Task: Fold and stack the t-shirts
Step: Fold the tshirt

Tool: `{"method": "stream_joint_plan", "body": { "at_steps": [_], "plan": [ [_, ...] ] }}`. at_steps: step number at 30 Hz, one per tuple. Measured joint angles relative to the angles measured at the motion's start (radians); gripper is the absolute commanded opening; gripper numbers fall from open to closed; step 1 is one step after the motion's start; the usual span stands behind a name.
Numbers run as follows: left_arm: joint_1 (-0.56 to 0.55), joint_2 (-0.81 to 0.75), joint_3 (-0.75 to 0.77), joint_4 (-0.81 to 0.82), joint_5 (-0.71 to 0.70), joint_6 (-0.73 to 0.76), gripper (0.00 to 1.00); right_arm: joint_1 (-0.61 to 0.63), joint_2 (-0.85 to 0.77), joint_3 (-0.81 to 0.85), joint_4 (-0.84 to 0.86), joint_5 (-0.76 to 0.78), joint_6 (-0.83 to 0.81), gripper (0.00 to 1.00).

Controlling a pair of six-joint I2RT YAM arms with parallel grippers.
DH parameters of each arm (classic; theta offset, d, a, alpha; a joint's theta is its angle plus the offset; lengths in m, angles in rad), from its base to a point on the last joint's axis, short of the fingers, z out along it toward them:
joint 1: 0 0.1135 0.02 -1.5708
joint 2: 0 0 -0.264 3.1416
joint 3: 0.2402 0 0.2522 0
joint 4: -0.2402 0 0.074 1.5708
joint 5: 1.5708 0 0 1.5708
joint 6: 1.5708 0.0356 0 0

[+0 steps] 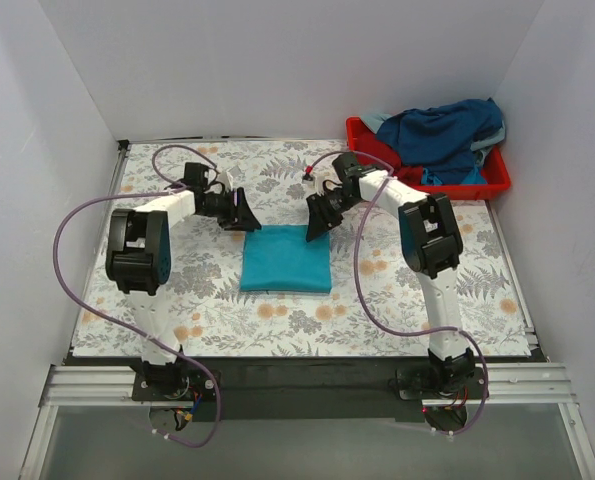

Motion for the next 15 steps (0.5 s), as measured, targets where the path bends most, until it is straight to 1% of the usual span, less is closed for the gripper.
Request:
{"method": "stream_joint_plan", "body": {
  "at_steps": [1, 2, 4, 7, 9, 11, 13, 15],
  "plan": [
    [0.004, -0.006, 0.023, -0.005, 0.002, 0.008, 0.42, -0.009, -0.012, -0.003, 0.002, -0.007, 0.000, 0.49],
    [0.008, -0.019, 0.034, -0.006, 0.014, 0.014, 0.45, -0.015, -0.031, -0.017, 0.006, -0.020, 0.003, 0.63],
    [0.012, -0.077, 0.012, -0.008, 0.055, 0.012, 0.51, -0.018, -0.098, -0.066, 0.009, -0.053, 0.020, 0.70],
    [-0.001, -0.215, -0.099, -0.014, 0.129, -0.023, 0.56, -0.003, -0.225, -0.140, 0.013, -0.106, 0.047, 0.73],
    [-0.032, -0.312, -0.194, -0.011, 0.167, -0.059, 0.58, 0.016, -0.324, -0.208, 0.039, -0.146, 0.088, 0.74],
    [-0.073, -0.375, -0.278, 0.014, 0.201, -0.113, 0.61, 0.046, -0.403, -0.290, 0.094, -0.183, 0.139, 0.75],
    [-0.113, -0.391, -0.341, 0.044, 0.230, -0.169, 0.62, 0.085, -0.438, -0.363, 0.136, -0.212, 0.193, 0.76],
    [-0.134, -0.366, -0.372, 0.079, 0.237, -0.224, 0.62, 0.125, -0.418, -0.407, 0.173, -0.229, 0.237, 0.76]
  ]
}}
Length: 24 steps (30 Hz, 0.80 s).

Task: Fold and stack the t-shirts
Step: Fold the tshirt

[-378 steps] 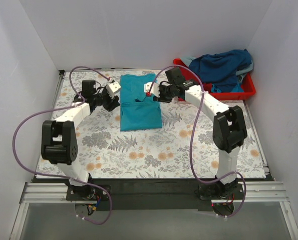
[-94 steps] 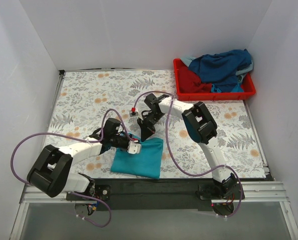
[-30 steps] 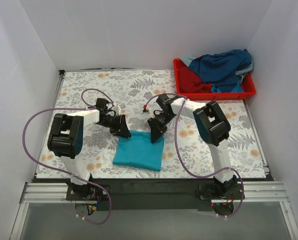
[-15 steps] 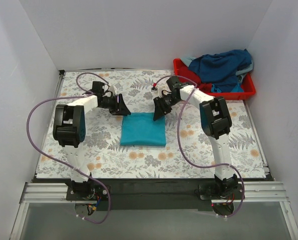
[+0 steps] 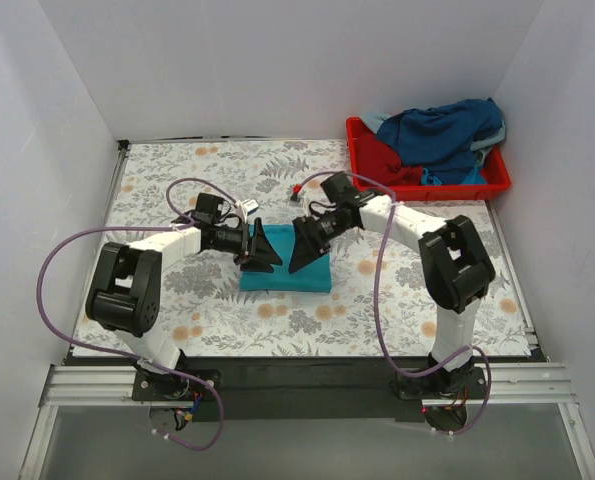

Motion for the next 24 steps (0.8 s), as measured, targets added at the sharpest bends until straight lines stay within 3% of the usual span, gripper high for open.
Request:
{"method": "stream_joint_plan", "body": {
  "at_steps": [4, 9, 17, 24],
  "plan": [
    [-0.001, 0.110, -0.008, 0.051, -0.010, -0.068, 0.62, 0.053, 0.129, -0.037, 0.048, -0.040, 0.050, 0.75],
    [0.056, 0.267, -0.056, 0.092, 0.016, -0.113, 0.62, 0.009, 0.266, -0.129, 0.071, -0.120, 0.091, 0.75],
    [0.158, 0.268, -0.084, 0.151, 0.047, -0.134, 0.63, -0.058, 0.241, -0.184, 0.114, -0.145, 0.112, 0.74],
    [0.203, 0.176, -0.143, 0.090, 0.011, -0.101, 0.62, -0.137, 0.120, -0.202, 0.069, -0.038, 0.111, 0.74]
  ]
}}
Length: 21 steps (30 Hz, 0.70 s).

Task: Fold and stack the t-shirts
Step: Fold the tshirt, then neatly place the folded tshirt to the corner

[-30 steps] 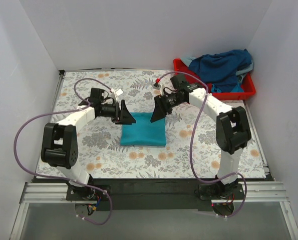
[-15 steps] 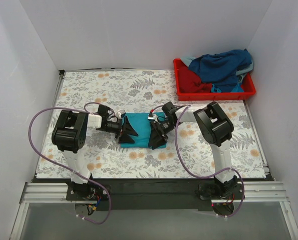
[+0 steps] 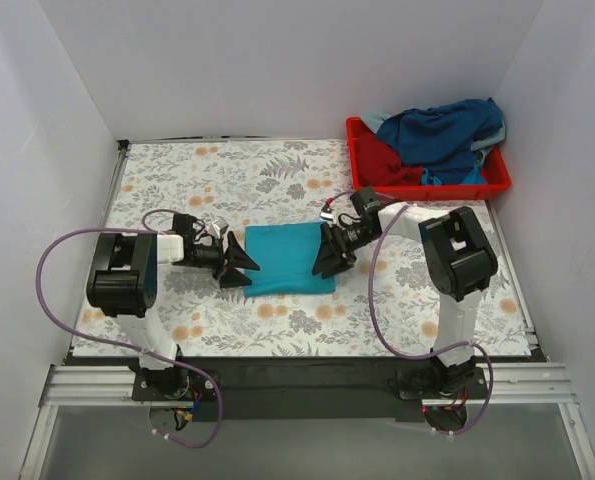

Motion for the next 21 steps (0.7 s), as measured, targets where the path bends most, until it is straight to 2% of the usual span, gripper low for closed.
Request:
{"method": "stream_joint_plan", "body": {
  "at_steps": [4, 10, 11, 12, 13, 14, 15, 21],
  "plan": [
    [0.000, -0.158, 0.003, -0.062, -0.116, 0.061, 0.63, 0.002, -0.112, 0.080, -0.038, 0.137, -0.037, 0.75],
    [-0.001, -0.397, 0.118, -0.076, -0.348, 0.123, 0.70, 0.108, -0.190, 0.262, -0.045, 0.495, -0.097, 0.80],
    [-0.003, -0.411, 0.139, -0.073, -0.388, 0.138, 0.73, 0.132, -0.185, 0.283, -0.046, 0.543, -0.102, 0.81],
    [-0.010, -0.419, 0.153, -0.072, -0.432, 0.154, 0.85, 0.152, -0.177, 0.301, -0.050, 0.582, -0.107, 0.82],
    [-0.023, -0.423, 0.161, -0.072, -0.477, 0.173, 0.86, 0.172, -0.166, 0.315, -0.053, 0.612, -0.112, 0.83],
    [-0.049, -0.425, 0.164, -0.072, -0.527, 0.183, 0.86, 0.189, -0.153, 0.328, -0.056, 0.640, -0.114, 0.84],
    [-0.095, -0.425, 0.163, -0.077, -0.594, 0.193, 0.86, 0.200, -0.140, 0.336, -0.062, 0.665, -0.117, 0.97],
    [-0.518, -0.378, 0.170, -0.070, -0.952, 0.198, 0.87, 0.151, -0.107, 0.340, -0.104, 0.780, -0.154, 0.98]
  ]
}}
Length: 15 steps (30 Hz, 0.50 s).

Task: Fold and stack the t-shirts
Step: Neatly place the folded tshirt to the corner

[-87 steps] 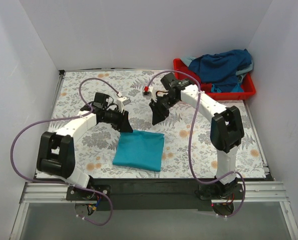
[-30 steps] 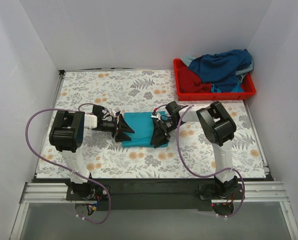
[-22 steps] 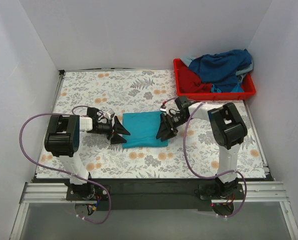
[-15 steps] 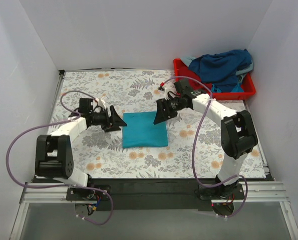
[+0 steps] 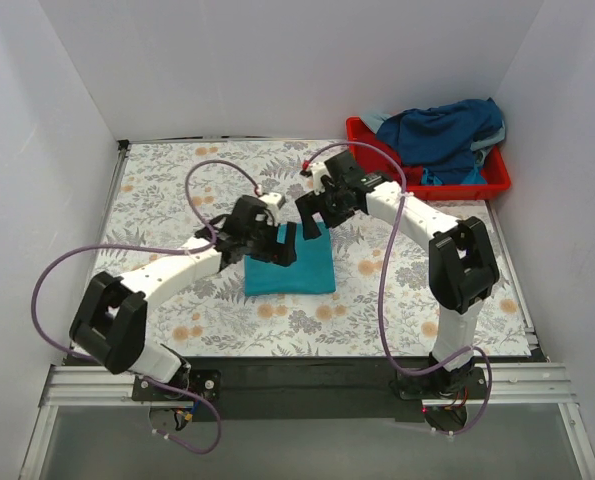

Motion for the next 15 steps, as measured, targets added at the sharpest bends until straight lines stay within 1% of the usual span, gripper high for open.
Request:
{"method": "stream_joint_plan", "body": {
  "at_steps": [3, 5, 7, 11, 13, 15],
  "plan": [
    [-0.131, 0.095, 0.026, 0.000, -0.138, -0.030, 0.87, -0.070, -0.006, -0.010, 0.004, 0.033, -0.016, 0.98],
    [-0.186, 0.169, 0.046, -0.002, -0.212, -0.055, 0.87, -0.118, -0.016, -0.031, 0.002, 0.054, -0.025, 0.98],
    [-0.216, 0.250, 0.076, -0.007, -0.267, -0.081, 0.87, -0.154, -0.029, -0.052, -0.001, 0.065, -0.033, 0.98],
    [-0.215, 0.384, 0.167, -0.010, -0.354, -0.104, 0.87, -0.189, -0.053, -0.080, -0.013, 0.071, -0.043, 0.98],
    [-0.185, 0.409, 0.190, 0.002, -0.361, -0.104, 0.88, -0.191, -0.062, -0.090, -0.013, 0.069, -0.047, 0.98],
    [-0.127, 0.418, 0.198, 0.017, -0.348, -0.086, 0.87, -0.195, -0.068, -0.096, -0.016, 0.065, -0.052, 0.98]
  ]
}}
